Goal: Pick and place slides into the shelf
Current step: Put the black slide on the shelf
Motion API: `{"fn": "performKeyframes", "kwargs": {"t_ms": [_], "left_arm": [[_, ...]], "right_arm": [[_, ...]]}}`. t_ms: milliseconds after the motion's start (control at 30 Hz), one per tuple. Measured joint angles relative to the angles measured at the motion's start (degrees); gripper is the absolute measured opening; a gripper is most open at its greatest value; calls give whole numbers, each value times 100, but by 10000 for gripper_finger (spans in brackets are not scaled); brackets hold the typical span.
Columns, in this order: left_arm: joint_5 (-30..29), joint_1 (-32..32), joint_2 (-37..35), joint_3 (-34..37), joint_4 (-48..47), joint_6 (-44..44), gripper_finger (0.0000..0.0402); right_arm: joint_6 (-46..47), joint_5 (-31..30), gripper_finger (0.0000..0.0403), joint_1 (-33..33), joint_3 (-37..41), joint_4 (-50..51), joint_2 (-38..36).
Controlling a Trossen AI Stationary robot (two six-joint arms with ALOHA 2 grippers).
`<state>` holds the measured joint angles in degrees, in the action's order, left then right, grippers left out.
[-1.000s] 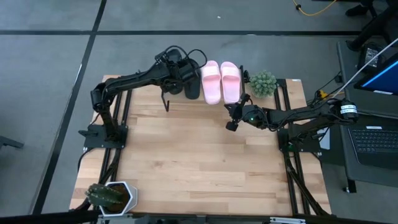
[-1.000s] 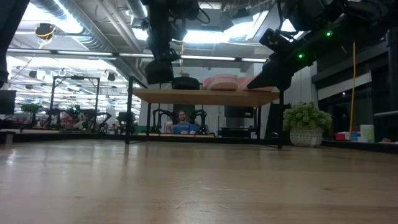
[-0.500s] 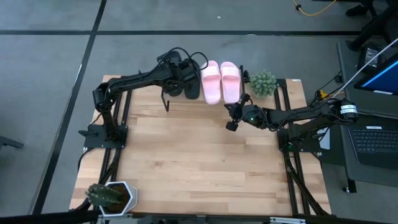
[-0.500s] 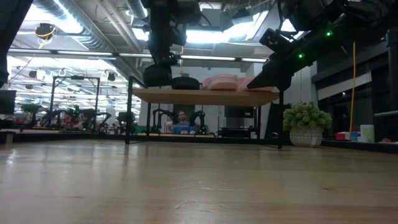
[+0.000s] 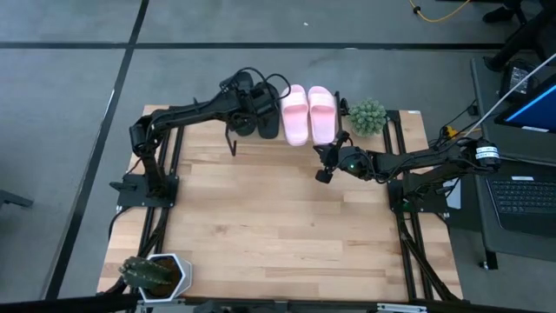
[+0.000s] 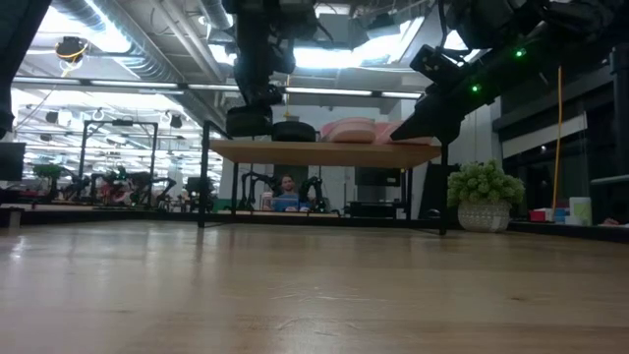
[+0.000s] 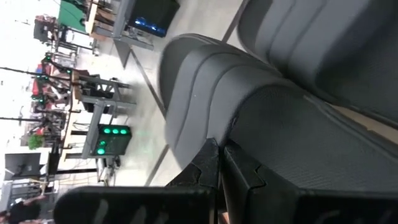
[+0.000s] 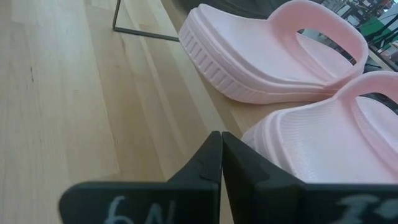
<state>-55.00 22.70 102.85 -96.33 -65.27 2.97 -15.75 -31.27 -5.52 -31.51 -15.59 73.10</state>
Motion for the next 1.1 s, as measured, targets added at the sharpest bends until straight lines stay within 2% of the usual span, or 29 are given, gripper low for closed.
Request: {"fn": "performKeyframes", "kwargs": {"t_ms": [300,600,1100], "left_arm": [[-35,-74,-11,559,195,40,0],[-26,-236,-11,603,252,52,3],[154,-240,-2,614,502,-65,97]], "right_arm": [[0,2,14,0,0,0,0],[0,1,14,0,0,0,0],[0,0,14,0,0,0,0]]}}
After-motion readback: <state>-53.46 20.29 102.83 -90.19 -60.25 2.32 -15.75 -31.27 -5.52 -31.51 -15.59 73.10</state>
